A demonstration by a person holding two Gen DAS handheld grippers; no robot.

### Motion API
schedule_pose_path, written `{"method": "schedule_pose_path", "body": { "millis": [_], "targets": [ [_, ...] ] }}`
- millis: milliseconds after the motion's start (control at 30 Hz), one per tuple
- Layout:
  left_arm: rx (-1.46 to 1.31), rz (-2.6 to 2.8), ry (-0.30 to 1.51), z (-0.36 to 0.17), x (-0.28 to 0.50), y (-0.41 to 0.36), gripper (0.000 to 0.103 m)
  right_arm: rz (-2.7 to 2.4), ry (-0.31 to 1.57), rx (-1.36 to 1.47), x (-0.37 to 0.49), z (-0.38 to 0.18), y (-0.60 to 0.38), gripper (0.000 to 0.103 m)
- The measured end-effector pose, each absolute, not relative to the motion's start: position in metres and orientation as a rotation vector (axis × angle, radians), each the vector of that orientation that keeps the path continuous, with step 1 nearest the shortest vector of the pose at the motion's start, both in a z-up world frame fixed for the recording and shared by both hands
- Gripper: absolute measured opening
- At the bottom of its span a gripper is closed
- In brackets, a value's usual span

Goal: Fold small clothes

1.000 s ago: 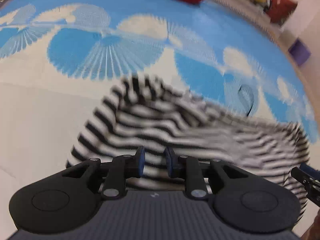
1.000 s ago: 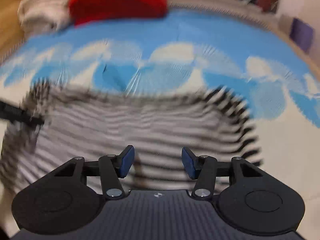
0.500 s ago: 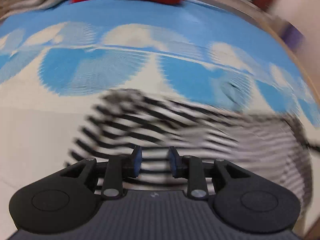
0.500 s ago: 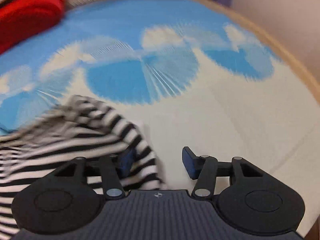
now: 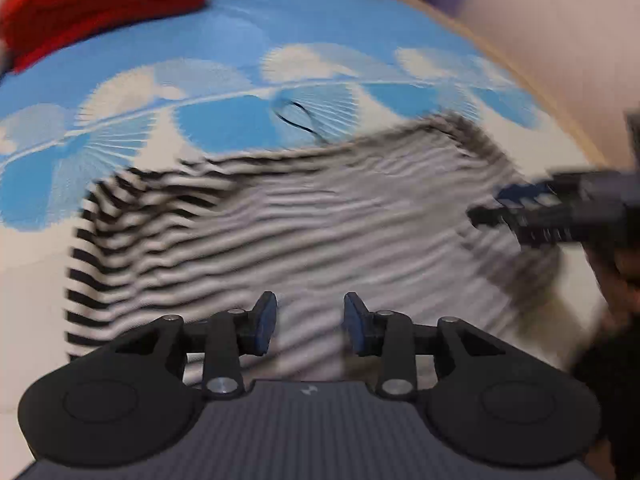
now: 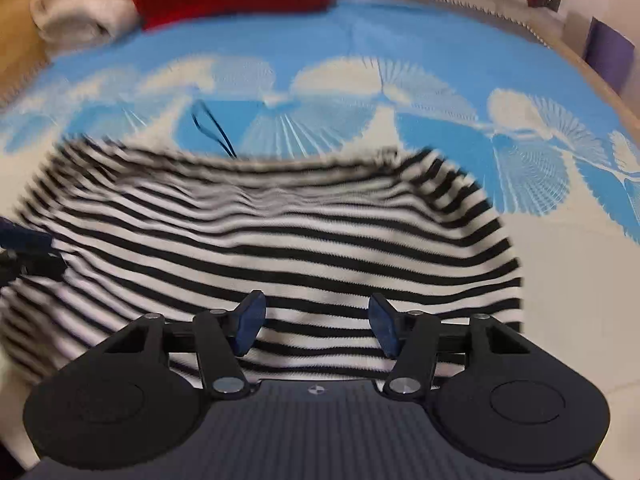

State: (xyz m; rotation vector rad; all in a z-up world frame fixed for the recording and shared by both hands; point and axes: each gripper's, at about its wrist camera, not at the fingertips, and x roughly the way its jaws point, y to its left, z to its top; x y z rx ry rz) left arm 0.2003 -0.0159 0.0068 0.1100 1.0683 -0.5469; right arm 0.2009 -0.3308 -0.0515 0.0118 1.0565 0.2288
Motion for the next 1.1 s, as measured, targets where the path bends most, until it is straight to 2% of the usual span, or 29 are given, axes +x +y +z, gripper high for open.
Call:
{"method": "schedule_pose_path", "body": {
  "millis": [100,167,333,467,600,733,833,1000,1100],
  "targets": [
    [0.337,-0.534,1.177,-0.030,0.186,-0.026,0.043,0.284,1.169,-0.071,0.188,-0.065,-0.332,0.064],
    [0.471,-0.577,1.105,-0.034,0.172,-0.034,0.043,0.249,1.222,-0.211,0.178,-0.081,-0.332,0.064],
    [0.305,-0.529,1.143,-0.021,0.170,-0.013,0.043,0.141,1.248,-0.055,0.169,-0.068,-0.365,0.064],
    [0.399,-0.462,1.220,-0.039,0.158,-0.007,0.044,0.038,1.336,-0.169,0.156,-0.081,-0.379,0.064],
    [0.329,-0.399,1.111,-0.008,0.138,0.011,0.058,-0.008,1.182,-0.123,0.137,-0.043,-0.392,0.061],
    [0.037,-0.267,0.965,0.021,0.122,0.056,0.058,-0.003,0.867,-0.016,0.104,0.016,-0.416,0.061],
    [-0.130,-0.167,0.940,0.027,0.111,0.088,0.056,-0.005,0.709,-0.009,0.076,0.036,-0.434,0.063],
    [-0.310,-0.046,1.043,0.004,0.115,0.115,0.056,-0.096,0.723,0.117,0.067,0.029,-0.462,0.063],
    [-0.399,-0.006,1.118,-0.012,0.122,0.125,0.057,-0.112,0.754,0.085,0.070,0.020,-0.459,0.063]
  ]
}}
